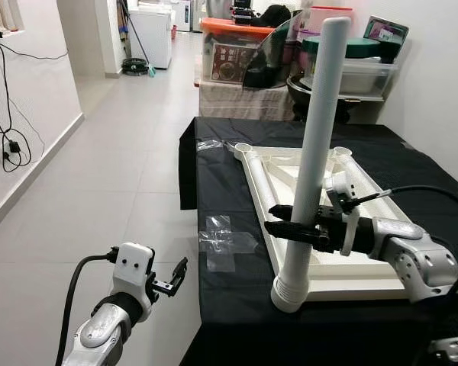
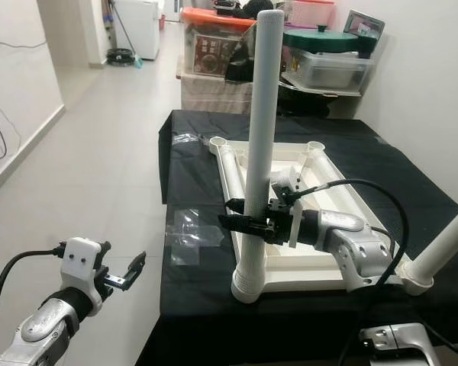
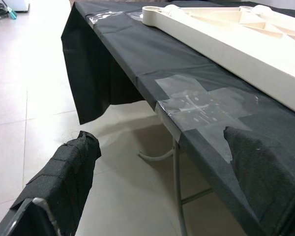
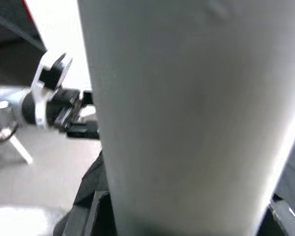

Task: Building children table

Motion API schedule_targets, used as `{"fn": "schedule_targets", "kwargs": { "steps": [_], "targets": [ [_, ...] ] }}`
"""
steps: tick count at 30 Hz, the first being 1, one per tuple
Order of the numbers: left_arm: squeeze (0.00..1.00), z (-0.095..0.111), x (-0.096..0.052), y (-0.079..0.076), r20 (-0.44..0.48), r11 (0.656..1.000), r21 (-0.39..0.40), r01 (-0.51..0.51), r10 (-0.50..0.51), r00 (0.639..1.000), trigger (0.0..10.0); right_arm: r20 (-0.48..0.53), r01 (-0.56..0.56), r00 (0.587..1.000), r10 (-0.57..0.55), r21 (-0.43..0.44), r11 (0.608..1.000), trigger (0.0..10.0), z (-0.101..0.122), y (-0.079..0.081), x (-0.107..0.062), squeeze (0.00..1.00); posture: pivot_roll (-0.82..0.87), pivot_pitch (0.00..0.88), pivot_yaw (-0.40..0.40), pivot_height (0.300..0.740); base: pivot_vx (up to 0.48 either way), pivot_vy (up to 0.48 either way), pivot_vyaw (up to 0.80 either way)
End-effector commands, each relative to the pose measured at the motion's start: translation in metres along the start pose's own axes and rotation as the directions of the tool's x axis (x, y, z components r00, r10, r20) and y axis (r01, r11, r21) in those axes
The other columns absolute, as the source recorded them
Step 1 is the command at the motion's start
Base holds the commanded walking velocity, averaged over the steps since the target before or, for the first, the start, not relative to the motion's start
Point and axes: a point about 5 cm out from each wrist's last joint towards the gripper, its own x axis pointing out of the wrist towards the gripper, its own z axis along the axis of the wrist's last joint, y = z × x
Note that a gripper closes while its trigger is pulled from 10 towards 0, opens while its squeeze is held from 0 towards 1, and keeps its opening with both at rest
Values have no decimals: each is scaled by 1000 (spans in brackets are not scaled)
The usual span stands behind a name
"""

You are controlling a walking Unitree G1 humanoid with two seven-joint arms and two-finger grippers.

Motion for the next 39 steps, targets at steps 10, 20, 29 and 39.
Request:
{"fn": "schedule_targets", "kwargs": {
  "steps": [10, 20, 29, 39],
  "targets": [
    [0, -1, 0, -3, 1, 1000, -1, 1, -1, 1000, 10000, -93, 135, 987, -132, 35, 990, 0, -37, -4, 15, 0, 129, 0, -97, 740, 0, 0, 0],
    [0, -1, 2, -2, 7, 1000, 3, -8, 8, 1000, 10000, 86, 605, 791, -606, 43, 795, 0, -38, -29, 12, 0, 121, 0, -91, 740, 0, 0, 0],
    [0, -2, 4, -3, 3, 1000, -1, -2, 2, 1000, 10000, 13, 533, 844, -536, 98, 840, 0, -65, 3, 30, 0, 110, 0, -83, 740, 0, 0, 0],
    [0, -2, 5, -4, 6, 1000, -9, -7, 7, 1000, 10000, -86, 729, 682, -726, 154, 667, 0, -77, -9, 32, 0, 111, 0, -92, 740, 0, 0, 0]
  ]
}}
